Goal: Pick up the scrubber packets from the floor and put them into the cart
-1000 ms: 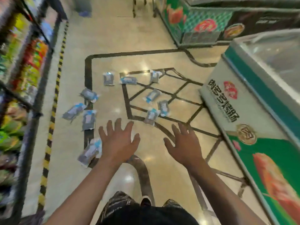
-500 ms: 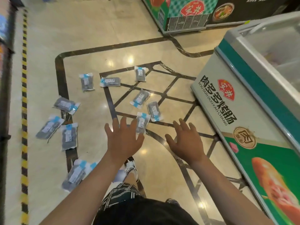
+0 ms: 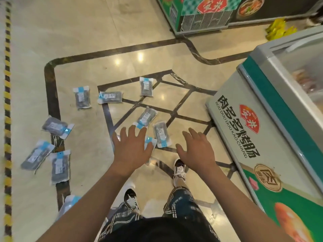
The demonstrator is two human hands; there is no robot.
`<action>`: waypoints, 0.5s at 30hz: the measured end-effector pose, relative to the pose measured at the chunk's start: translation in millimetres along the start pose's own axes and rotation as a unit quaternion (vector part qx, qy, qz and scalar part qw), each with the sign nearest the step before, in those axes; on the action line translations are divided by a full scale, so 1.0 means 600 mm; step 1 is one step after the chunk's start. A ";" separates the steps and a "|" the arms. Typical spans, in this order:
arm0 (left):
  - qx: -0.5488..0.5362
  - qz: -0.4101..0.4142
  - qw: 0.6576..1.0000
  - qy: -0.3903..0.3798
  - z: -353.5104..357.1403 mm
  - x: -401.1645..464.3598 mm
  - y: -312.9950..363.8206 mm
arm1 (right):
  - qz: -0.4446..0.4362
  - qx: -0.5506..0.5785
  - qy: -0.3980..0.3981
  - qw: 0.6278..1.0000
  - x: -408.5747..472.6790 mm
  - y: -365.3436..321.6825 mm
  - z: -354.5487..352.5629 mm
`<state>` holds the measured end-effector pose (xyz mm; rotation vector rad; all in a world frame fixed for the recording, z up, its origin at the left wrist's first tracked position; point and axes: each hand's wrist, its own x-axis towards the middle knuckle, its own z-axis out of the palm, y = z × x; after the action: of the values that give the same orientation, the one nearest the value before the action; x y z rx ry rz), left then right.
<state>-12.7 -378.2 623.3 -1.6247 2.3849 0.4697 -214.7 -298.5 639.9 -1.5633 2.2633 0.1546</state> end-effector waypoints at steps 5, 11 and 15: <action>-0.017 -0.072 0.997 -0.003 0.029 0.107 0.068 | -0.046 -0.040 -0.064 0.996 0.150 0.094 -0.001; -0.019 -0.139 0.985 -0.104 0.110 0.210 0.140 | -0.105 -0.102 -0.143 0.979 0.321 0.170 0.050; -0.061 -0.198 0.969 -0.131 0.214 0.291 0.140 | -0.128 -0.099 -0.175 0.971 0.422 0.175 0.143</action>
<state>-155.1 -451.4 454.4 -1.8958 1.8153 0.7089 -367.5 -455.1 453.5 -1.7518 1.8046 0.5523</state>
